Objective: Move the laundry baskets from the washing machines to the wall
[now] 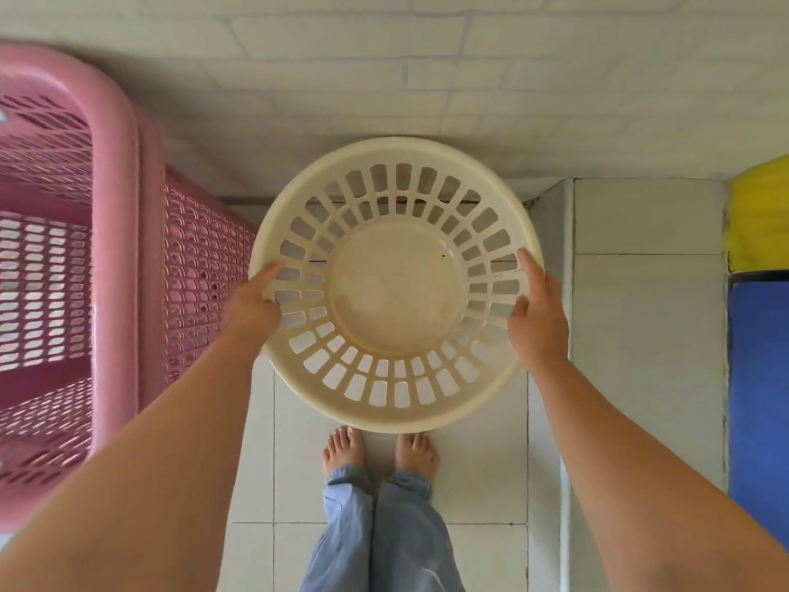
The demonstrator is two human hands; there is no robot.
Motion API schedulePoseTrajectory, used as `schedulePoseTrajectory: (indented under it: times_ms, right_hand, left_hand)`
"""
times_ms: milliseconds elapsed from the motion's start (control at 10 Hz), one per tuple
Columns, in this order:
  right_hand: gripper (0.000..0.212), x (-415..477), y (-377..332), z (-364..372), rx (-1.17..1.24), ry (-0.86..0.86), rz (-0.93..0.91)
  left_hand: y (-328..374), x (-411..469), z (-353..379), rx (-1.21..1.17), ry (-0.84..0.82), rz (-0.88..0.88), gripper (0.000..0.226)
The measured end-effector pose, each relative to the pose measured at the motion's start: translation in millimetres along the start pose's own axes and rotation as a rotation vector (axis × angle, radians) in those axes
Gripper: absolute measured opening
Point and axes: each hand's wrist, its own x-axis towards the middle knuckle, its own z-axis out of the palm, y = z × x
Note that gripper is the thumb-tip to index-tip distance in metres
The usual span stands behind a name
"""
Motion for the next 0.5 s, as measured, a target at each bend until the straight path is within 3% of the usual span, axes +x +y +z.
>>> schedulePoseTrajectory:
  times_ms: [200,300,400,500]
  right_hand:
    - [0.081,9.9,3.9,-4.3,0.000,-0.148,0.043]
    - [0.069,1.7,-11.6,-8.9,-0.150,-0.166,0.035]
    - [0.065,-12.4,-34.2,-14.4,-0.323,-0.088,-0.046]
    - [0.063,-43.9,-72.3,-24.5,-0.407,-0.062,-0.191]
  left_hand:
    - [38.7,0.0,121.2,0.219,-0.256,-0.051,0.086]
    - [51.8,-4.4,113.8,0.242,-0.296,-0.049,0.083]
    - [57.5,-21.5,88.7,0.274,-0.323,0.066,0.078]
    - [63.6,-51.2,28.9,0.332,-0.199,0.154,0.069]
